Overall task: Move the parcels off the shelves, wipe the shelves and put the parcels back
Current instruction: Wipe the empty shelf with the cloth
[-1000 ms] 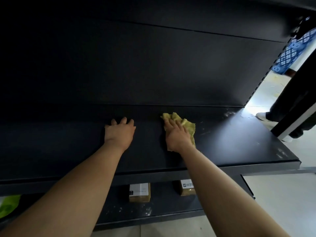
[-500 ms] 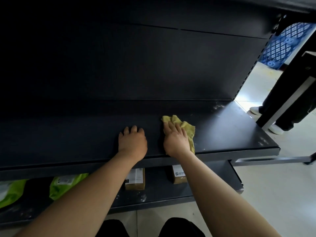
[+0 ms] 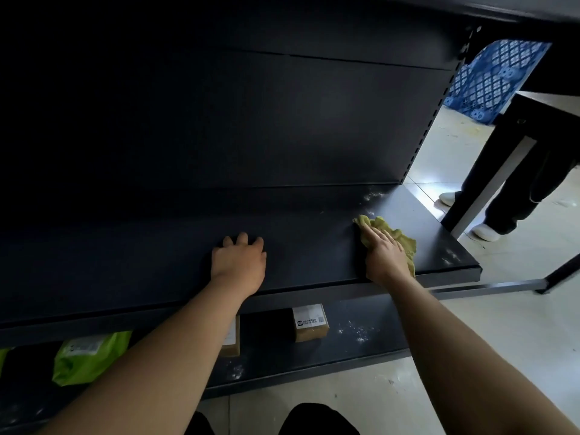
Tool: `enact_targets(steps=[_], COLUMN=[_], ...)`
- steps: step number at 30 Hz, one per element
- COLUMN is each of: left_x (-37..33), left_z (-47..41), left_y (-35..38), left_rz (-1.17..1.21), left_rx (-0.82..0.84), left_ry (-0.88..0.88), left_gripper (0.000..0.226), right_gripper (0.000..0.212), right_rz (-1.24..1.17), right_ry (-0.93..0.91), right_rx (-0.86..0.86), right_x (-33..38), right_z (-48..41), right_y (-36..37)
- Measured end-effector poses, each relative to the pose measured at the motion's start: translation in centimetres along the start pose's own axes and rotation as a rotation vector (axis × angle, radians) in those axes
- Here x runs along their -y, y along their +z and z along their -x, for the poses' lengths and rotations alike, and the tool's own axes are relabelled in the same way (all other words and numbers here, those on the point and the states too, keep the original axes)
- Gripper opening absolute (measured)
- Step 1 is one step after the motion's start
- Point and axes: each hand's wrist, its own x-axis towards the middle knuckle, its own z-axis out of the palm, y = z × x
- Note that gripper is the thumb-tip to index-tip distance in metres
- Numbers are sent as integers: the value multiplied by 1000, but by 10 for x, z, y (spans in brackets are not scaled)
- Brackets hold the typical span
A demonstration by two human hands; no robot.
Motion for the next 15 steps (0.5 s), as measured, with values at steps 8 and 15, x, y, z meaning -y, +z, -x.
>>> enact_targets(steps=[8,15], left_x=[-13,-20], left_z=[-19,-33], left_y=[4,8], left_rz=[-57,-101], left_rx=[16,14], left_ry=[-29,-58], left_gripper=[49,50], right_gripper=[71,75], right_rz=[1,17], right_ry=[-347,-337], right_rx=[143,206], right_x=[60,76], right_z=[-32,-70], right_y=[26,31])
